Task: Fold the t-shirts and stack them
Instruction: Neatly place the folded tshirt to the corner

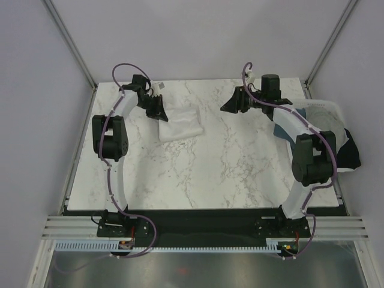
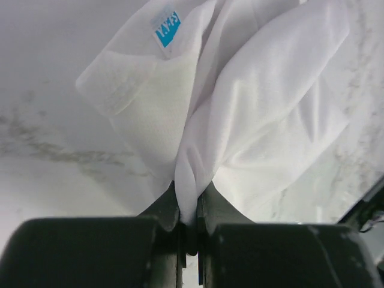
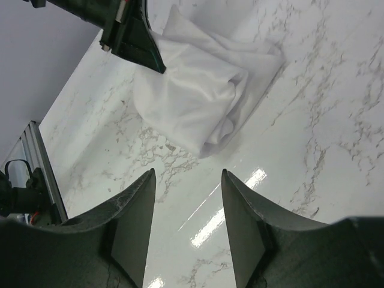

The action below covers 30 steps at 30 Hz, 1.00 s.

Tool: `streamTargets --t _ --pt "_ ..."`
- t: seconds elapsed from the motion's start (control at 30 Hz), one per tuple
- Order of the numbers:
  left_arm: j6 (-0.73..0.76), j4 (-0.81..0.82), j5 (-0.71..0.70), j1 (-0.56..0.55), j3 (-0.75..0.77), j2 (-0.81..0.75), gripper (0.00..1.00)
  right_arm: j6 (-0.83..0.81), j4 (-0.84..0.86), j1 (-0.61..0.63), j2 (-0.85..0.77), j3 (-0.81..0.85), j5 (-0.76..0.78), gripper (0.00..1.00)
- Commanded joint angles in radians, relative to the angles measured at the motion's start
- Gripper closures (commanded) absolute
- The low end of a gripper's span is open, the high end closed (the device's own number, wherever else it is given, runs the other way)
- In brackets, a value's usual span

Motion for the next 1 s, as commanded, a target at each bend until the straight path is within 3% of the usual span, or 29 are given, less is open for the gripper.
streamTargets --t 0.0,0.13,0.57,0.7,0.97 --pt "0.228 -0.127 -0.206 0.004 0.021 -0.060 0.98 -0.088 -0.003 -0.006 -0.078 -0.019 0.032 0.44" --pt "0.294 -0.132 -0.383 0.018 0.017 -0.050 0.98 -0.079 -0.001 -0.025 -0.094 -0.019 0.023 0.43" --pt "0.386 -0.029 -0.706 0.153 0.045 -0.016 0.98 -0.057 0.022 -0.052 -0.094 -0.051 -0.019 0.43" --pt "0.443 0.017 -0.857 0.182 0.095 0.021 0.98 -0.056 0.026 -0.057 -0.095 -0.056 -0.025 0.43" --pt "0.582 0.146 -1.003 0.265 0.252 0.137 0.98 -0.048 0.033 -0.072 -0.103 -0.073 -0.031 0.43"
